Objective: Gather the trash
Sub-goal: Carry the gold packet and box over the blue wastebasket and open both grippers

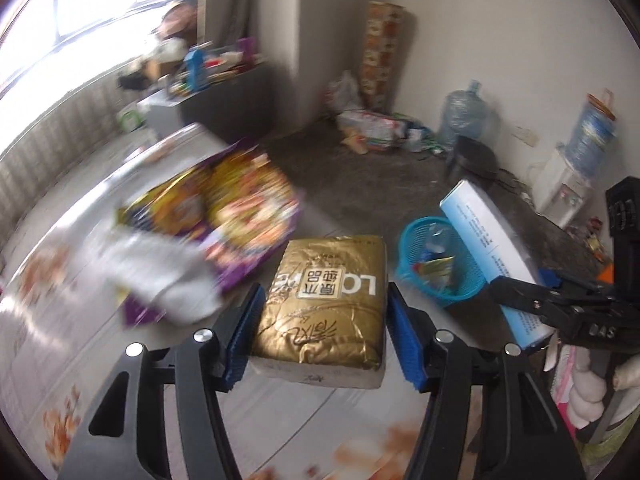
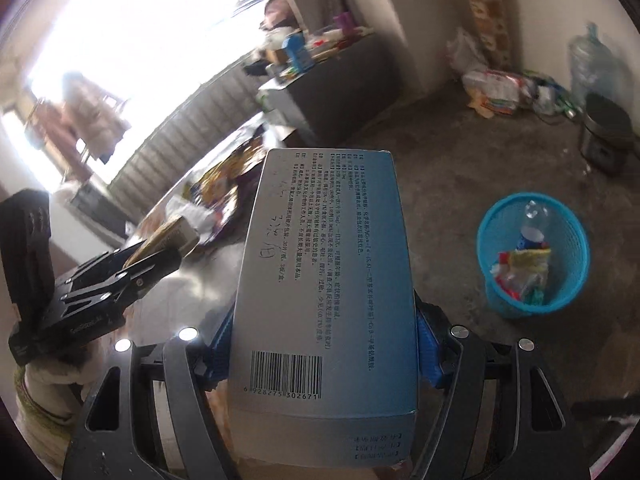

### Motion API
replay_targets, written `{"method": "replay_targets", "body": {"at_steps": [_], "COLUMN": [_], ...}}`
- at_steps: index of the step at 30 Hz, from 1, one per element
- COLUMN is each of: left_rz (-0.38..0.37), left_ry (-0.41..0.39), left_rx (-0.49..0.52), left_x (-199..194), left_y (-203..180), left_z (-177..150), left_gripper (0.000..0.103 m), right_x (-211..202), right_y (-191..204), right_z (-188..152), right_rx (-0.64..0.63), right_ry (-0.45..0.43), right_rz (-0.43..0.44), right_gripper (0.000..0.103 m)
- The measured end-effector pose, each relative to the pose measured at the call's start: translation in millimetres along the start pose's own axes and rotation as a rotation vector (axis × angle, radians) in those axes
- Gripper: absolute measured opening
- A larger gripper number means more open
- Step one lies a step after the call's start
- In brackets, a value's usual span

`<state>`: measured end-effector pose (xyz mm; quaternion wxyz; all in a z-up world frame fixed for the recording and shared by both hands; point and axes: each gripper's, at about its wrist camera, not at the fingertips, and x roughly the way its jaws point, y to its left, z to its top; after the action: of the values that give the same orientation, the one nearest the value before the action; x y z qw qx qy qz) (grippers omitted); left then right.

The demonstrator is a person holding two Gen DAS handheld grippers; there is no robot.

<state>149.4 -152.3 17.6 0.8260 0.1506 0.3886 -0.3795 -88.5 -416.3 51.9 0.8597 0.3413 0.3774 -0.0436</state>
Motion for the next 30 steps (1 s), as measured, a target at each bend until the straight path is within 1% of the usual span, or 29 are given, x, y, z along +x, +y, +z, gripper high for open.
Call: {"method": "replay_targets", "body": {"at_steps": [2, 3, 4, 7, 9, 10, 11, 12, 13, 14, 15, 16, 18, 20, 22, 23, 27, 28, 30], "left_rz": [-0.055, -0.098, -0.127, -0.228, -0.256, -0.273, -0.287, -0.307, -0.323, -0.328, -0.314, -0.284, -0.218, -0.208, -0.231, -0.23, -0.247, -0.255, -0.282], "left_ry": [0.01, 0.021, 0.034, 0.095, 0.135, 0.148, 0.157, 0.172, 0.194, 0.21, 0.216, 0.218, 0.23, 0.239, 0.237, 0.227, 0.147, 0.13, 0.077], "left_rx": [0.041, 0.06, 0.068, 0.077, 0.087, 0.108, 0.117, 0.125, 0.129, 0.131, 0.132, 0.128, 0.108, 0.081, 0.064, 0.068, 0.067, 0.062, 0.052], "left_x": [20, 34, 46, 94, 126, 146, 161, 183, 204, 222, 242, 255, 277, 279, 272, 266, 223, 215, 186], "left_y": [-25, -40, -50, -89, -116, -135, -144, -159, -170, -178, -185, -188, -189, -183, -172, -168, -151, -149, -144], "left_z": [21, 34, 43, 73, 92, 103, 109, 116, 121, 122, 124, 123, 119, 112, 107, 106, 102, 102, 102], "left_gripper": [0.059, 0.059, 0.059, 0.059, 0.059, 0.059, 0.059, 0.061, 0.064, 0.072, 0.074, 0.074, 0.074, 0.074, 0.074, 0.074, 0.074, 0.074, 0.075], "right_x": [-6, -7, -8, -2, 5, 11, 19, 28, 40, 55, 71, 85, 101, 106, 101, 98, 79, 73, 66], "right_y": [-43, -66, -89, -147, -179, -194, -208, -225, -243, -258, -273, -288, -306, -309, -307, -304, -284, -275, -259], "right_z": [6, 9, 11, 17, 23, 27, 31, 33, 35, 37, 37, 34, 24, 16, 6, 1, -10, -9, -3], "right_rx": [0.148, 0.225, 0.298, 0.466, 0.541, 0.573, 0.601, 0.641, 0.673, 0.695, 0.716, 0.737, 0.792, 0.82, 0.828, 0.818, 0.772, 0.755, 0.7], "right_ry": [-0.022, -0.03, -0.034, -0.047, -0.057, -0.065, -0.068, -0.077, -0.083, -0.08, -0.068, -0.042, -0.01, -0.018, -0.034, -0.036, -0.063, -0.072, -0.103], "right_rz": [-0.022, -0.034, -0.051, -0.077, -0.077, -0.095, -0.112, -0.117, -0.133, -0.155, -0.165, -0.188, -0.27, -0.265, -0.246, -0.244, -0.257, -0.258, -0.265], "right_gripper": [0.068, 0.068, 0.068, 0.068, 0.068, 0.069, 0.07, 0.072, 0.078, 0.082, 0.085, 0.085, 0.085, 0.085, 0.085, 0.085, 0.085, 0.085, 0.085]}}
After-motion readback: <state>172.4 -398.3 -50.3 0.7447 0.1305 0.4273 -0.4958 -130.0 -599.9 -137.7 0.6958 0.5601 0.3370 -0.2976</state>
